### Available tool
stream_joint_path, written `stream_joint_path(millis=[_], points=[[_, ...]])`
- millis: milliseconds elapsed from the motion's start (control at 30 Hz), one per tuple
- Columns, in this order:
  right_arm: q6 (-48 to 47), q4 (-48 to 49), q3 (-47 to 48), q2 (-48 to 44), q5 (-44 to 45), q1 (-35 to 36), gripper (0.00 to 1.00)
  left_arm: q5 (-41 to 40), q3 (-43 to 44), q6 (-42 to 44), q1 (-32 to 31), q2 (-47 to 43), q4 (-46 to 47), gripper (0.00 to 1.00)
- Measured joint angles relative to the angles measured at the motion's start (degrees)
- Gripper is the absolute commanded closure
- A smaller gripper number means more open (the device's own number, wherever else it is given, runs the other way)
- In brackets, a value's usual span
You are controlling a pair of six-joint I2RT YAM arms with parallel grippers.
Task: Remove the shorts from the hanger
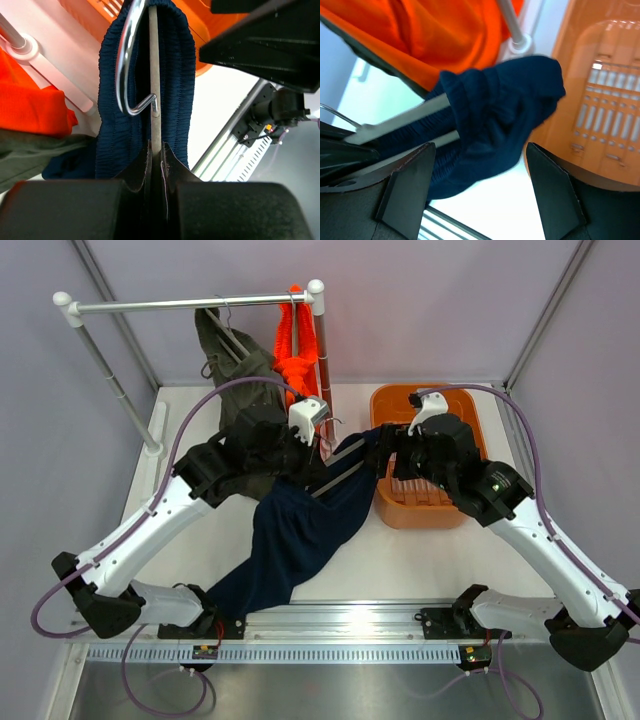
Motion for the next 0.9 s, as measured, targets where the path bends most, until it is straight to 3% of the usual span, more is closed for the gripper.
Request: stream_joint_path(millis=[233, 500, 600, 733, 767, 900], points=[[-0.6, -1.1, 0.0, 0.3, 4.6, 0.0, 0.21, -0.1, 1.6, 0.2, -0.2, 1.2, 0.3, 1.0], [-0.7, -0.2, 0.9, 6.5, 6.2, 0.3, 0.33, 0.1, 1.6, 0.2, -0.6, 1.2, 0.5, 1.0], [-0.4, 0.1, 0.9, 7.6, 7.5, 0.9, 0.47, 0.1, 1.6, 0.3, -0.7, 1.2, 0.5, 1.0], [-0.2, 0.4, 1.0, 7.5, 9.9, 1.3, 0.85, 0.0, 1.6, 0.3, -0.7, 1.1, 0.9, 1.0], [-0.1, 0.3, 1.1, 7.5, 11.0, 1.4, 0.98, -0.2, 1.6, 0.3, -0.7, 1.1, 0.9, 1.0], [0.1, -0.4, 1.8, 6.9, 15.6, 1.5, 1.0, -1.9, 1.7, 1.0, -0.8, 1.1, 0.4, 1.0]])
